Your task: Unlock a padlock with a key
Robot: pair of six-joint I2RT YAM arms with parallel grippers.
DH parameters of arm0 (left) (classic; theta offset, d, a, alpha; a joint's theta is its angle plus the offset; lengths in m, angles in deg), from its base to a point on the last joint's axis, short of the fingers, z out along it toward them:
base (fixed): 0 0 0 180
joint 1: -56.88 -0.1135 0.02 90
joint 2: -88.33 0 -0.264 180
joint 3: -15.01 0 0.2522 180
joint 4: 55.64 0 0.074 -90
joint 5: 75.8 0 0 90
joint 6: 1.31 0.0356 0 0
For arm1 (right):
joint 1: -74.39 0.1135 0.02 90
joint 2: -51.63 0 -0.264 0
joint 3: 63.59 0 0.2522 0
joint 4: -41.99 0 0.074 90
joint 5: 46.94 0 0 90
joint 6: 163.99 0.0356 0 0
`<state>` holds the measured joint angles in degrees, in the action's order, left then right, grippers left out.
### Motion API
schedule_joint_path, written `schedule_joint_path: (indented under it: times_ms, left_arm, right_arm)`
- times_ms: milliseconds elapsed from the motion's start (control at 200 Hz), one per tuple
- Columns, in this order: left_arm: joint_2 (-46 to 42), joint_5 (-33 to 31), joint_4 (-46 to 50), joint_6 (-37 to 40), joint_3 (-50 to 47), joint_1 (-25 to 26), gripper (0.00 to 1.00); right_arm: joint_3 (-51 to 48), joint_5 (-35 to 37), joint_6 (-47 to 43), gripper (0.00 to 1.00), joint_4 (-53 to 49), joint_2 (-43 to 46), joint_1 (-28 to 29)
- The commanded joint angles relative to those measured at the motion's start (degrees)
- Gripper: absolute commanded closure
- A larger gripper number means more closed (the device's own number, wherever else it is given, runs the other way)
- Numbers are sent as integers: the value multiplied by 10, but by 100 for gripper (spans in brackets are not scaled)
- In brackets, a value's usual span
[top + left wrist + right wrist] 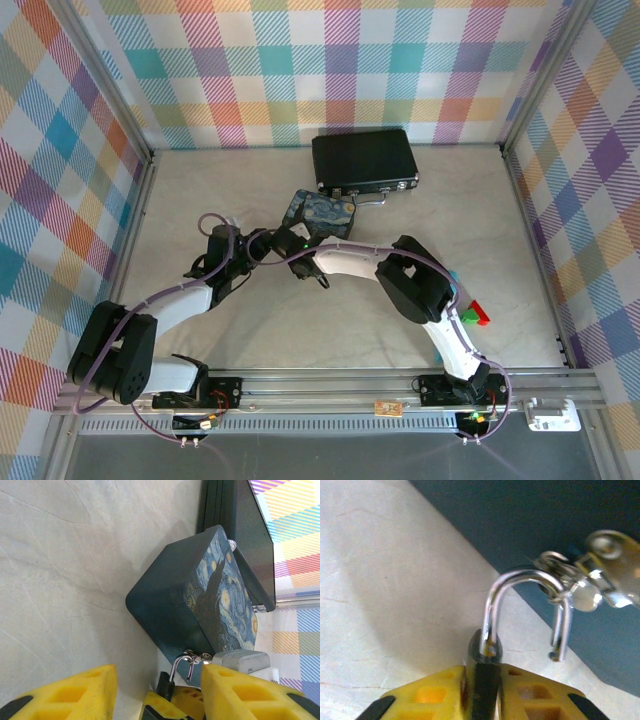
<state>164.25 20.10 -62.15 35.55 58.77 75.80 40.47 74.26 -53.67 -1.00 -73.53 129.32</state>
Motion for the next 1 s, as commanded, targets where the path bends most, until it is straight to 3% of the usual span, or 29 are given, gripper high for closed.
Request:
schedule_joint_path:
  times_ms: [0,340,685,905,995]
  left_arm:
    - [1,0,-23,-5,-14,-7,53]
    - [29,19,-100,-11,-43,7,53]
    - [81,43,-180,-23,-42,25,54]
    - [91,15,-175,-22,-42,61,54]
    - [103,4,-184,-25,-47,73,54]
  right_arm:
    - [-16,-13,-8,85,27,-8,-15]
    - [-48,-131,-47,100,52,43,-41]
    - [-98,-364,-39,100,94,96,-102]
    - [-144,-398,-18,100,118,121,-112]
    - [-161,-461,-14,100,146,128,-125]
